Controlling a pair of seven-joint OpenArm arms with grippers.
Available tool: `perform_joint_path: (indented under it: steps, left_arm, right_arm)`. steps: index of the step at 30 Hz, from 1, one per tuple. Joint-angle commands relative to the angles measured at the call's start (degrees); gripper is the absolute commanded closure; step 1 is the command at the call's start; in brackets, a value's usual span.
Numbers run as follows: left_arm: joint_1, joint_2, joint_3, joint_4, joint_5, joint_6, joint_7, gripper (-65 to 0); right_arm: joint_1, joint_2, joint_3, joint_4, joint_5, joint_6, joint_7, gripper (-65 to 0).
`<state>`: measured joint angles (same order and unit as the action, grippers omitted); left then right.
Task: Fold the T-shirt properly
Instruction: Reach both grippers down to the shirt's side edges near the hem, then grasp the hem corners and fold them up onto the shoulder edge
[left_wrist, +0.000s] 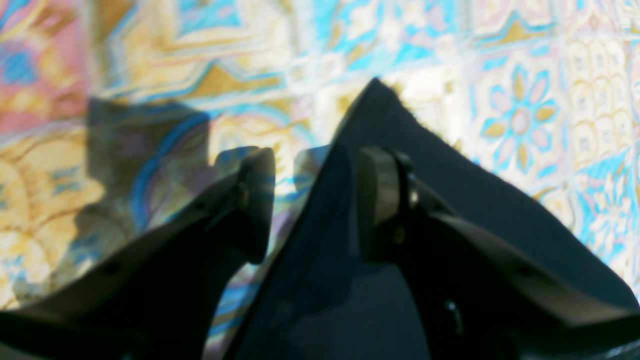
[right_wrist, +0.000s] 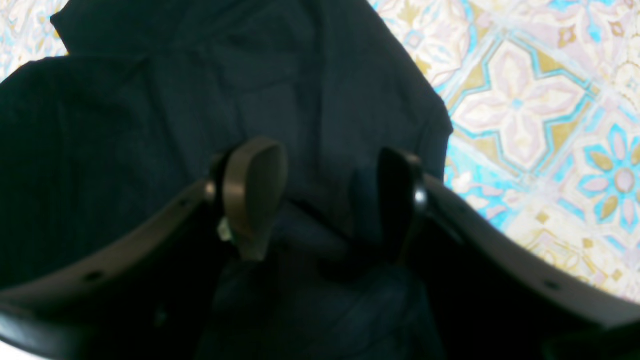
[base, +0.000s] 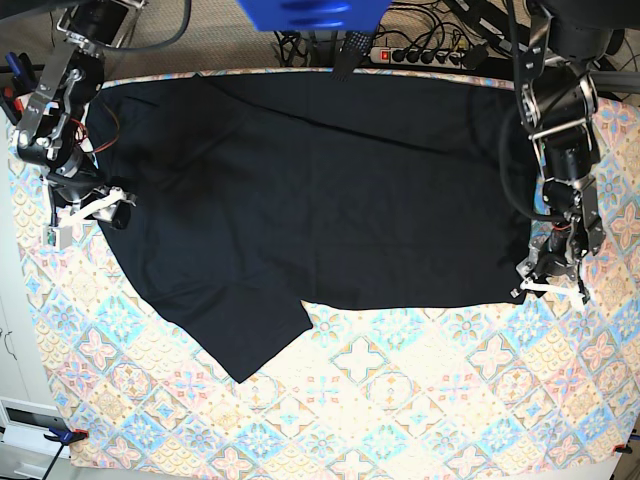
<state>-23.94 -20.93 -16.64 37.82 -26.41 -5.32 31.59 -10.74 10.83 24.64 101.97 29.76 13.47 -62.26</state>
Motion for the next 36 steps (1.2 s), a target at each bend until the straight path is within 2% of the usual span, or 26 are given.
perform_joint_path:
  steps: [1, 6, 17, 19, 21, 23, 26, 29, 36]
  left_arm:
    - [-1.4, -0.4, -0.1, -0.3, 0.7, -0.2, -1.9, -26.7]
    - [-1.4, 2.3, -0.1, -1.8, 3.4, -0.2, -4.5, -26.9]
    - [-0.9, 6.5, 0.0, -1.6, 4.1, -0.3, -4.1, -26.1]
    - [-0.8, 6.4, -0.1, -1.5, 3.9, -2.1, -2.2, -22.1]
    - [0.2, 6.4, -0.3, 0.7, 3.8, -5.2, -0.9, -11.2]
    - [1.7, 6.4, -0.3, 4.2, 3.8, -5.9, -0.7, 0.0]
    - [4.3, 6.3, -0.3, 9.0, 3.8, -5.7, -0.1, 0.0]
    - [6.7, 6.2, -0.5, 13.9, 3.8, -5.8, 2.5, 0.0]
    - [14.7, 6.3, -0.5, 28.2, 3.7, -6.0, 3.5, 0.0]
  right_arm:
    - [0.5, 0.9, 0.2, 0.8, 0.4, 0.3, 0.9, -32.6]
    - [0.2, 0.9, 0.2, 1.1, 0.5, 0.3, 0.9, -32.6]
    - [0.1, 0.9, 0.2, 1.4, 0.6, 0.3, 0.9, -32.6]
    - [0.1, 0.9, 0.2, 1.4, 0.6, 0.3, 0.9, -32.6]
    - [0.4, 0.9, 0.2, 1.2, 0.4, 0.3, 0.9, -32.6]
    - [0.5, 0.9, 0.0, 1.0, 0.4, 0.3, 0.9, -32.6]
    - [0.8, 0.9, -0.8, 0.8, 0.4, 0.3, 0.9, -32.9]
    - [4.5, 1.2, -4.3, -1.1, 0.2, 0.3, 0.9, -32.9]
    - [11.6, 1.3, -9.7, -8.6, -6.8, 0.3, 1.0, -32.9]
